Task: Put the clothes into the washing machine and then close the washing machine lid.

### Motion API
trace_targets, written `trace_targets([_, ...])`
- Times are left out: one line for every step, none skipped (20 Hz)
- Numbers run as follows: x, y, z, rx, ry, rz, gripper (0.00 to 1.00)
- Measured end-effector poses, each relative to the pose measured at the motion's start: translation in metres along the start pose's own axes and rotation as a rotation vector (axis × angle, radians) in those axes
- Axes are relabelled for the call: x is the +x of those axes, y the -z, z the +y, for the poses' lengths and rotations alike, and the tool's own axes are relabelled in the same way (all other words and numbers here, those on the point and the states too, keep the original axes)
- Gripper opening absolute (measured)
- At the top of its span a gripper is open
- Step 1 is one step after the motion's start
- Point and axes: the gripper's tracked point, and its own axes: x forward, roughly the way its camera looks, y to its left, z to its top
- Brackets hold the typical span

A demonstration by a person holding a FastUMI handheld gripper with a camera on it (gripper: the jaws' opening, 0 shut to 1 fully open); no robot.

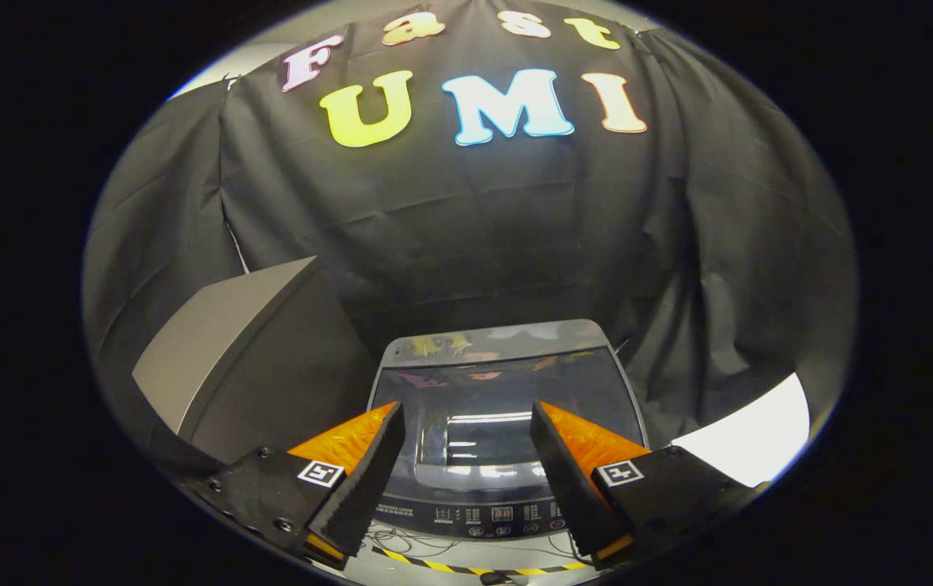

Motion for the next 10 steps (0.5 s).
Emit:
trace_targets([-0.011, 0.007, 0.003, 0.015, -0.008, -0.022, 0.97])
trace_targets([-0.022, 0.015, 0.006, 0.028, -0.02, -0.053, 0.97])
trace_targets([-0.034, 0.02, 0.008, 0.033, -0.026, -0.093, 0.97])
trace_targets([-0.047, 0.026, 0.007, 0.028, -0.03, -0.14, 0.97])
trace_targets([-0.059, 0.03, 0.008, 0.014, -0.033, -0.194, 0.97])
trace_targets([-0.077, 0.036, 0.012, -0.018, -0.036, -0.249, 0.97])
trace_targets([-0.09, 0.042, 0.012, -0.061, -0.03, -0.295, 0.97])
trace_targets([-0.101, 0.053, 0.013, -0.104, -0.027, -0.327, 0.97])
trace_targets([-0.113, 0.064, 0.012, -0.141, -0.012, -0.354, 0.97])
trace_targets([-0.126, 0.073, 0.012, -0.172, -0.009, -0.383, 0.97])
